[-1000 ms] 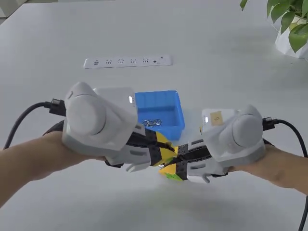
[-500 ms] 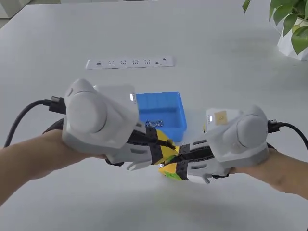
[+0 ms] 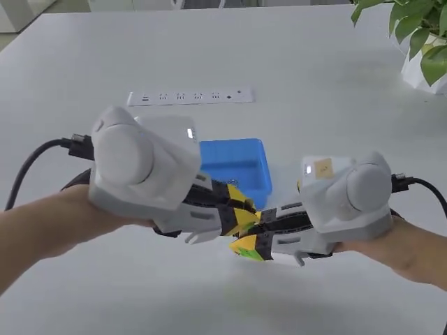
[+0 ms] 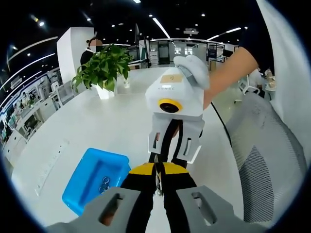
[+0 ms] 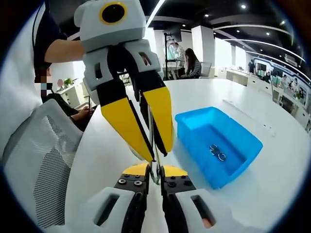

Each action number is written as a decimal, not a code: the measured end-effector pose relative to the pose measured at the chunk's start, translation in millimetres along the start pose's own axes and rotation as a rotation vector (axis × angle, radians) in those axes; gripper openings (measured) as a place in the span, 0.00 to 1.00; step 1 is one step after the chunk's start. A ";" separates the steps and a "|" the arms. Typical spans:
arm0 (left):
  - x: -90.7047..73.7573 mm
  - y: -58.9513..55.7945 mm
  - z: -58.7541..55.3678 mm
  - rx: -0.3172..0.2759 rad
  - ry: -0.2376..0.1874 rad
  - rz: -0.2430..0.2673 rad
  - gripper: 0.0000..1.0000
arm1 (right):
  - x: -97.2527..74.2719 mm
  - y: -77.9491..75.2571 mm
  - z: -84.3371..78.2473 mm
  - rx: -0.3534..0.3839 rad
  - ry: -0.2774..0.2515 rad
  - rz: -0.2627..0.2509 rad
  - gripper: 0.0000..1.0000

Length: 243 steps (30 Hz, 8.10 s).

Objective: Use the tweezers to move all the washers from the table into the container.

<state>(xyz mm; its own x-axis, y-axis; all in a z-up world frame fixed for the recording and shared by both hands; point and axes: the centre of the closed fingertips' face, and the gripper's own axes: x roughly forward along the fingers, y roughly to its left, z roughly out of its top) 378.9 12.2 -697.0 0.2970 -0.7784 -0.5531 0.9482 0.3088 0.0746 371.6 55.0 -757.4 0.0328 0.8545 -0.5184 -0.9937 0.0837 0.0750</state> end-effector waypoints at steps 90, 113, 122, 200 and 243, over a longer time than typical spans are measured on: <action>-88.6 -30.1 -82.9 -0.373 -0.051 0.226 0.56 | 27.4 -117.6 58.6 -0.059 0.000 -0.096 0.09; -96.0 -33.3 -89.2 -0.425 -0.020 0.243 0.59 | 40.7 -118.0 38.2 -0.060 0.016 -0.096 0.10; -97.4 -30.2 -88.7 -0.424 -0.024 0.245 0.58 | 40.1 -115.6 36.3 -0.049 0.005 -0.094 0.10; -40.2 90.8 -2.4 -0.019 -0.019 0.070 0.05 | 36.2 -73.5 53.7 -0.215 0.034 0.035 0.10; -48.7 93.1 22.4 0.124 0.000 0.068 0.05 | -10.8 -81.3 56.1 -0.214 -0.004 -0.149 0.48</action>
<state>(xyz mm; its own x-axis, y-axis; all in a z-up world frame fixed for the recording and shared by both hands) 455.2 66.6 -644.5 0.3609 -0.7581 -0.5432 0.9326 0.2907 0.2140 458.1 67.7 -710.1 0.1801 0.8430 -0.5069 -0.9781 0.0987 -0.1835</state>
